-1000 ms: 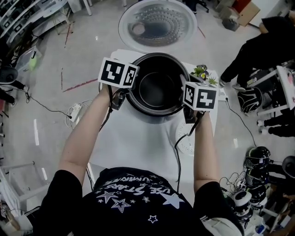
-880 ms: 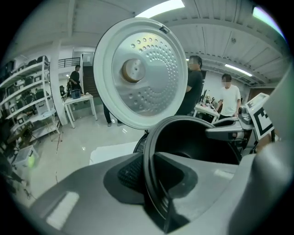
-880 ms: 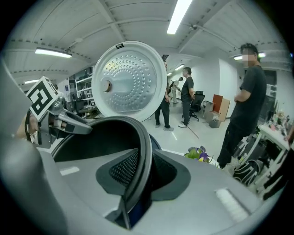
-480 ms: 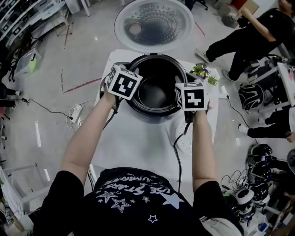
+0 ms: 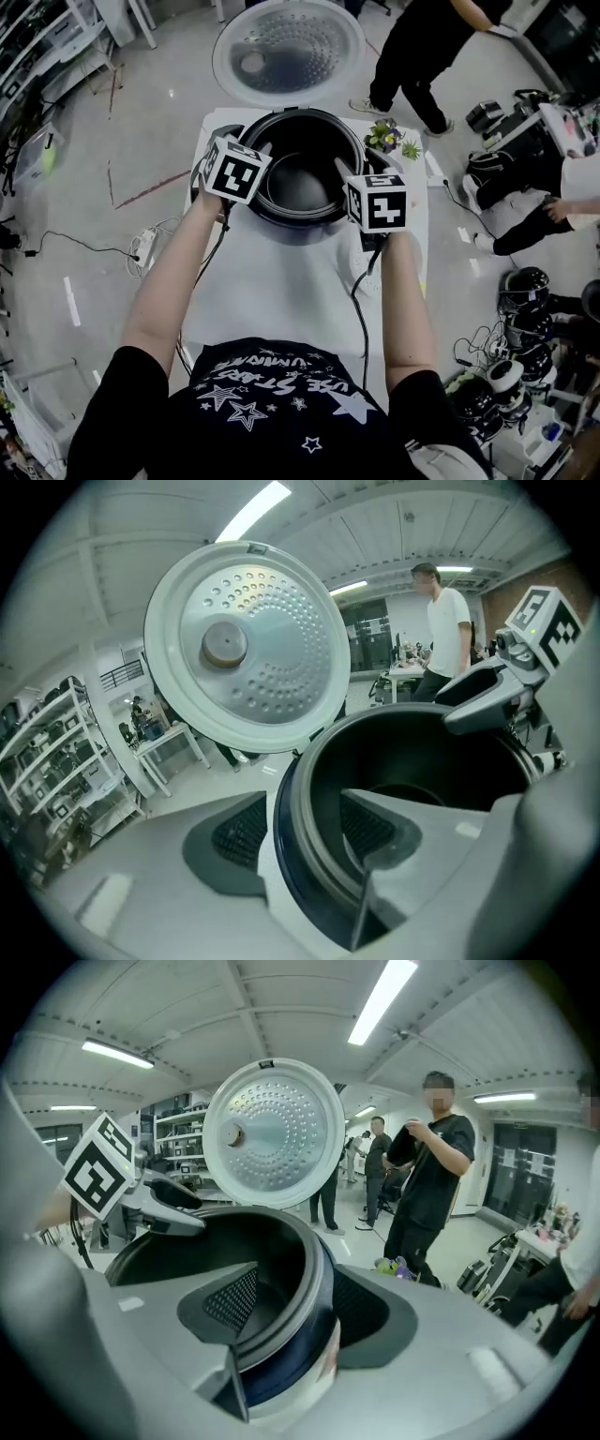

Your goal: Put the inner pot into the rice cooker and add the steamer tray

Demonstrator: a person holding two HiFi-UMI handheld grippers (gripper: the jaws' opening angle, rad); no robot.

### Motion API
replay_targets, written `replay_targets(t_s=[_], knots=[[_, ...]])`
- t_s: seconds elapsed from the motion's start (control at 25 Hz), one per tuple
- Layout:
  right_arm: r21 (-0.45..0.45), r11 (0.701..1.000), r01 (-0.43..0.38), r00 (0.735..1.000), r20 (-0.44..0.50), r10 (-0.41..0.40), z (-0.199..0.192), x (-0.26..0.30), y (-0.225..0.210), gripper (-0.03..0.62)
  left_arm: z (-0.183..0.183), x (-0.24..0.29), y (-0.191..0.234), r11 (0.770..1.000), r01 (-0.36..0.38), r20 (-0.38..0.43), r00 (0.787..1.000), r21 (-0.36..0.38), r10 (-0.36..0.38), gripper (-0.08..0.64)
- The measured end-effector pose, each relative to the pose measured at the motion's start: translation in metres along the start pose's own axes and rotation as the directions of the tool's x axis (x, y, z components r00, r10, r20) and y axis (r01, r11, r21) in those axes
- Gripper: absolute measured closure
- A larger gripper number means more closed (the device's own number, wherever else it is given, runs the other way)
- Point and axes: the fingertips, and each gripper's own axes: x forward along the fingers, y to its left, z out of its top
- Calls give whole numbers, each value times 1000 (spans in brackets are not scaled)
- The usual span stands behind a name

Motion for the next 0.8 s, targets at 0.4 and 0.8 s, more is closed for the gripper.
replay_targets(t_s=[0.4,0.8], knots=[[73,994,80,991,98,-87,13,-47,16,273,17,-45,7,996,79,150,986,-51,-70,279],[110,981,159,975,138,-174,15,-81,60,273,6,-111,15,985,162,295,946,-66,-136,285]])
